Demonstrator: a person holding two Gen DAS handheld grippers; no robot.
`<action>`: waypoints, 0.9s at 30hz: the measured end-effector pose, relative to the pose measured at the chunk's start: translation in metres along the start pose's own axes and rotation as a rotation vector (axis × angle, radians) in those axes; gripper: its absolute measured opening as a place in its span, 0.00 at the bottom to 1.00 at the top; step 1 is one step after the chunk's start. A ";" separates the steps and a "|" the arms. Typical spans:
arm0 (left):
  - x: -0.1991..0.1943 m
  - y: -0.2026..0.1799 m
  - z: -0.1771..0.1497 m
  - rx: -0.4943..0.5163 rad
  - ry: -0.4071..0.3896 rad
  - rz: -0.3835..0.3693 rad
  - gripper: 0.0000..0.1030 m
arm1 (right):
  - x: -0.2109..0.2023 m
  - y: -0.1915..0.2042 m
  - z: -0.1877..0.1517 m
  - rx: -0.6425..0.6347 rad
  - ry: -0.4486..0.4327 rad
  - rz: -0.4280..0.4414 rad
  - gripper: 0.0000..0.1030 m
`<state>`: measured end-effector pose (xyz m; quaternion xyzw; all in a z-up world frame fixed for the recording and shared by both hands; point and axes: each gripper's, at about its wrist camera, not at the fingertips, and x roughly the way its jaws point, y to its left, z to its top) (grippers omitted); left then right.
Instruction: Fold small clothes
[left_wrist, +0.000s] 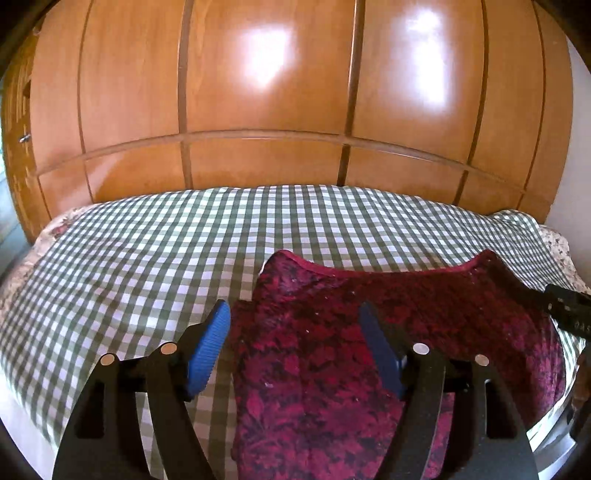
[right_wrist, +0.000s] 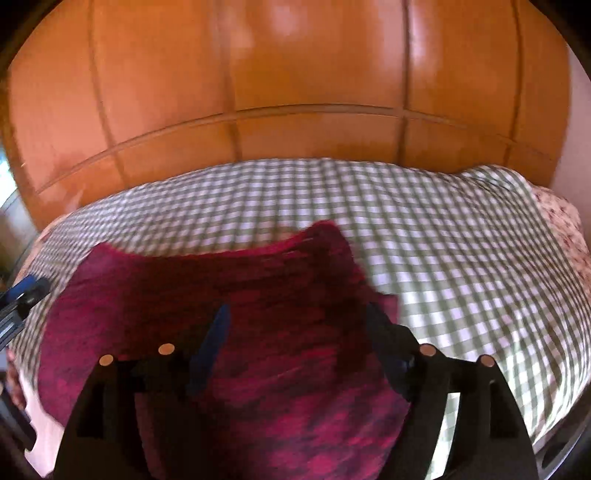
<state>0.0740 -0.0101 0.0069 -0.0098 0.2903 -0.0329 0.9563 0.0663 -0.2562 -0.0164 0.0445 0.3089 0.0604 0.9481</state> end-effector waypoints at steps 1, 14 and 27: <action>-0.001 -0.002 -0.002 0.004 -0.002 0.001 0.69 | 0.000 0.008 -0.004 -0.011 0.009 0.021 0.76; 0.014 -0.010 -0.014 0.037 0.036 -0.027 0.69 | 0.033 0.031 -0.019 -0.082 0.086 0.013 0.76; 0.057 -0.004 -0.021 0.061 0.137 -0.045 0.69 | 0.060 -0.007 -0.014 -0.009 0.113 -0.047 0.82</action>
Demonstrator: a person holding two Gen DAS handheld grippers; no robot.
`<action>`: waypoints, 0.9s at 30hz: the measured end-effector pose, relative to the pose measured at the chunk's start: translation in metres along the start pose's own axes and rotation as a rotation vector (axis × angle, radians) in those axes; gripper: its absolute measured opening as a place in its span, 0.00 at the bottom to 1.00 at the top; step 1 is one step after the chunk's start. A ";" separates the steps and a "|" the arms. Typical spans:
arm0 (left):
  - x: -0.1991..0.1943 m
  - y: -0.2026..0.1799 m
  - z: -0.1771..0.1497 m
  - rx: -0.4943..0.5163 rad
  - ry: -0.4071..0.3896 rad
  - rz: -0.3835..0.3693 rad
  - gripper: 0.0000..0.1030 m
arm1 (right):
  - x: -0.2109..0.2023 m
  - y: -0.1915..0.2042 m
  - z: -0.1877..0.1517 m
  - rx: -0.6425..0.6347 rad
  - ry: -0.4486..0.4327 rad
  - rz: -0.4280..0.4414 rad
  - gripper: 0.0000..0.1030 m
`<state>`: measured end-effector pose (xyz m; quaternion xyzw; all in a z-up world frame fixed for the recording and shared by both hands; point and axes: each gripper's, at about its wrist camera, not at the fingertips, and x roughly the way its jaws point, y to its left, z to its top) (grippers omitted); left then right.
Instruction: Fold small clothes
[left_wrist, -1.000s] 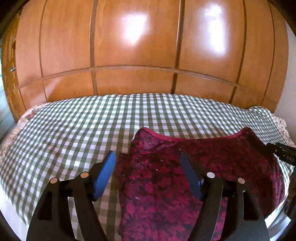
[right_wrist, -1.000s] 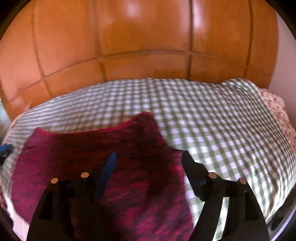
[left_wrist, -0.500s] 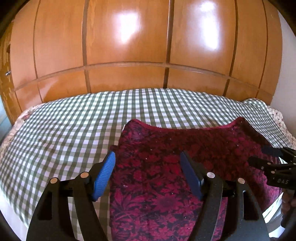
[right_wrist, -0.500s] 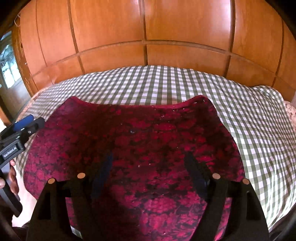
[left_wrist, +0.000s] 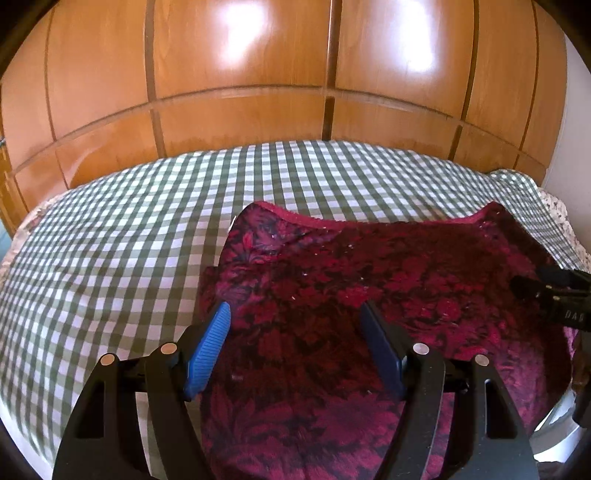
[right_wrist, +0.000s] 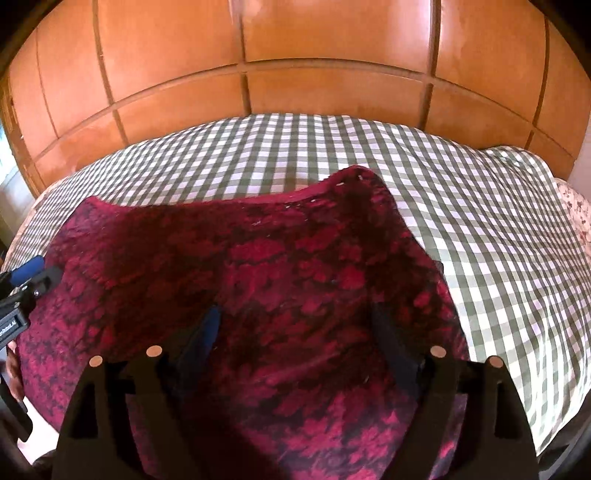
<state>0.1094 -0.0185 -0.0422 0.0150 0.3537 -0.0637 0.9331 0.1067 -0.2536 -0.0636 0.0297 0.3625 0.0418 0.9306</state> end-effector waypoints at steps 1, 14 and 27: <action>0.006 0.004 0.001 -0.013 0.013 -0.010 0.69 | 0.003 -0.003 0.002 0.012 0.004 0.006 0.83; 0.014 0.037 0.006 -0.217 0.058 -0.128 0.69 | -0.001 -0.027 0.010 0.103 0.001 0.062 0.85; -0.037 0.011 -0.018 -0.147 -0.005 -0.024 0.72 | -0.060 -0.085 -0.045 0.250 0.001 0.076 0.96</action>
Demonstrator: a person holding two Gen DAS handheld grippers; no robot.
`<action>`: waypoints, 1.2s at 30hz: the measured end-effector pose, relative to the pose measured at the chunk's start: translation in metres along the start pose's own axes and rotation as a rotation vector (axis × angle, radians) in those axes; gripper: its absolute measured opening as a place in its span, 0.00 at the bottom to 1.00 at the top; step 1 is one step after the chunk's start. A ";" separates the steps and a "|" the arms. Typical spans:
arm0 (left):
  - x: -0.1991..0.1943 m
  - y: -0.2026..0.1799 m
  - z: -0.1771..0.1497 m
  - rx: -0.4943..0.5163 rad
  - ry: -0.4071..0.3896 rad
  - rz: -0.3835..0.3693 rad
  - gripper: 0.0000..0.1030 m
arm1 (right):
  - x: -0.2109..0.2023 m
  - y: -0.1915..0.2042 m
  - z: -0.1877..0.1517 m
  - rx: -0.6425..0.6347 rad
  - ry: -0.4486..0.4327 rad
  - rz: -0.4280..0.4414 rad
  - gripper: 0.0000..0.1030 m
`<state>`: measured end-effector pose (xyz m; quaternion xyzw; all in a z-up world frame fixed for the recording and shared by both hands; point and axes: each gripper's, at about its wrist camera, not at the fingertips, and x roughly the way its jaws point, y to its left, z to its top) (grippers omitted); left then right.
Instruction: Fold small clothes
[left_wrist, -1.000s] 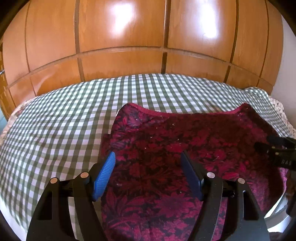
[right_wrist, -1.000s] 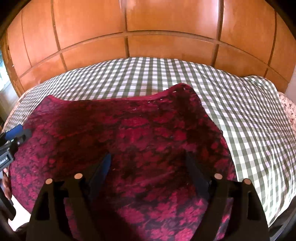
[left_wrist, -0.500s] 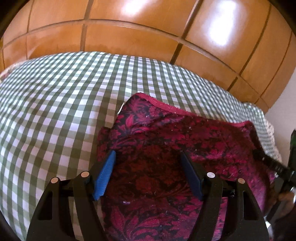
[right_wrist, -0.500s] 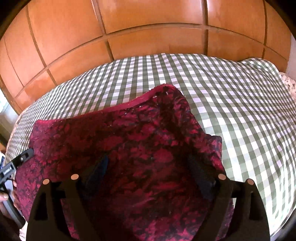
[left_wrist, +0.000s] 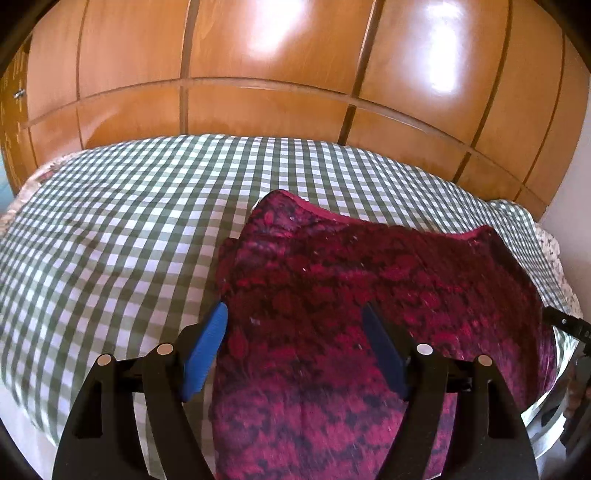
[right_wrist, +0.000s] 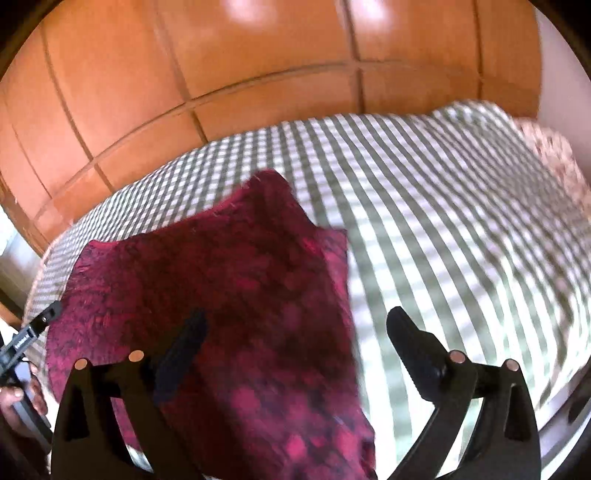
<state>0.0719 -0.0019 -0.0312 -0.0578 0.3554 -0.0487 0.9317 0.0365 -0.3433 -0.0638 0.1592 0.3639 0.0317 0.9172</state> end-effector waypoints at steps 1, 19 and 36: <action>-0.002 -0.002 -0.002 0.000 -0.003 -0.005 0.72 | 0.000 -0.007 -0.005 0.022 0.017 0.014 0.96; -0.013 -0.048 -0.027 0.127 0.006 -0.044 0.72 | 0.010 -0.034 -0.058 0.210 0.142 0.278 0.96; 0.000 -0.045 -0.031 0.117 0.042 -0.077 0.75 | 0.025 -0.014 -0.047 0.242 0.199 0.426 0.38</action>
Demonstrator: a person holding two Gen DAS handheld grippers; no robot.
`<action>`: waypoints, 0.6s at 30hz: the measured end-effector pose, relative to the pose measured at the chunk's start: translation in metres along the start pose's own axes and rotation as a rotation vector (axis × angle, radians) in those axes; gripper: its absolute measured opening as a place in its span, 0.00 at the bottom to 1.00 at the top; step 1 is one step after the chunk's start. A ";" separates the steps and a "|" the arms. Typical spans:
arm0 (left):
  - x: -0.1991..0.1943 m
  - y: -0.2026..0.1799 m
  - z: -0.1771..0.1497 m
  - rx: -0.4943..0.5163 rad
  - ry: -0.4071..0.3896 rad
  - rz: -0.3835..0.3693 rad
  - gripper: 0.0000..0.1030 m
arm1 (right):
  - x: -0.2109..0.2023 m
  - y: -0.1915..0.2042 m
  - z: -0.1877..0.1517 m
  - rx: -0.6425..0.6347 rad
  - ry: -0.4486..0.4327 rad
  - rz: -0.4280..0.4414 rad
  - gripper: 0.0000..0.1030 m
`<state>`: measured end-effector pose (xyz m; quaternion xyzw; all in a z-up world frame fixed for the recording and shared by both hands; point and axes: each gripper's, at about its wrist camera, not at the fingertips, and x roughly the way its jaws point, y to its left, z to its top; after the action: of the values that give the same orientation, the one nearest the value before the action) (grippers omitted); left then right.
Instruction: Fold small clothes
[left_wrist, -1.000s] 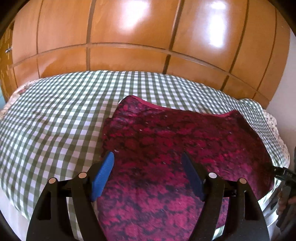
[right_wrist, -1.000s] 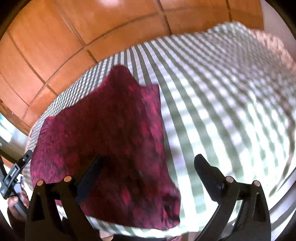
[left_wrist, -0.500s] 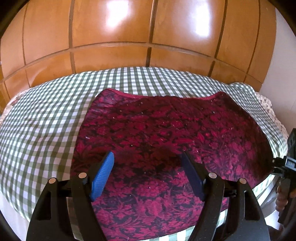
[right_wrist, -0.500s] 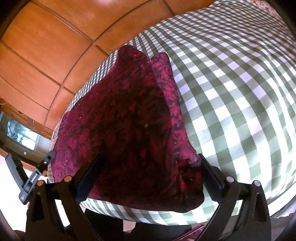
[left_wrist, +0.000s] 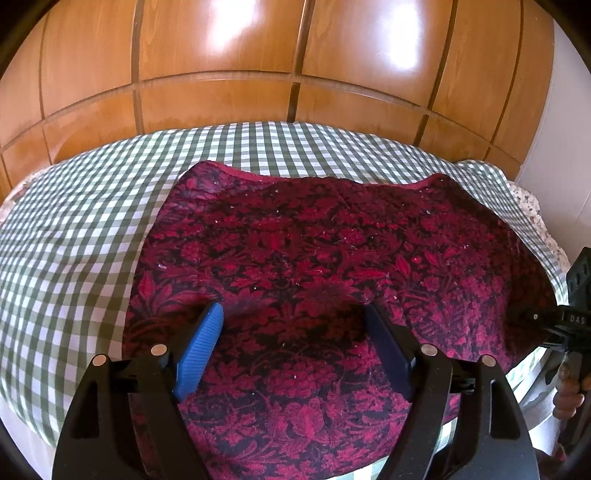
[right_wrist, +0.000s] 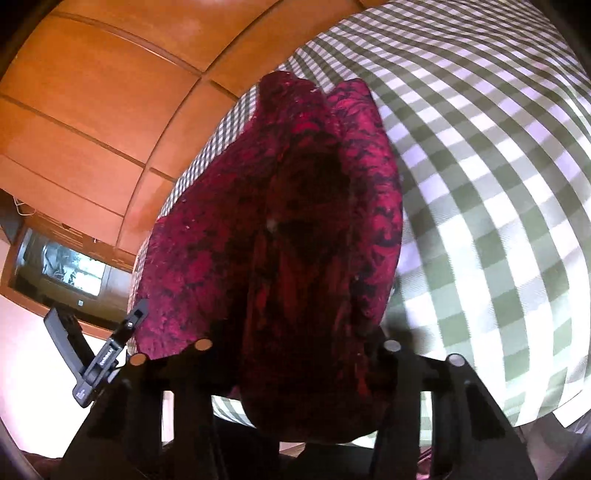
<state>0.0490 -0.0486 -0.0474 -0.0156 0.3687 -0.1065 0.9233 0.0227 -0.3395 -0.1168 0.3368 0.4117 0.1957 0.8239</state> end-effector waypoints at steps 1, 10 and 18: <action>0.000 0.000 0.000 -0.001 0.000 -0.004 0.75 | -0.002 0.006 0.001 -0.013 0.000 0.004 0.37; -0.007 0.019 0.005 -0.082 -0.005 -0.089 0.75 | -0.011 0.107 0.011 -0.249 -0.040 0.037 0.31; -0.040 0.100 0.009 -0.347 -0.052 -0.309 0.75 | 0.020 0.199 -0.004 -0.500 -0.019 0.035 0.25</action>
<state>0.0454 0.0568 -0.0239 -0.2332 0.3509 -0.1808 0.8887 0.0223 -0.1877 0.0133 0.1314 0.3368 0.3027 0.8819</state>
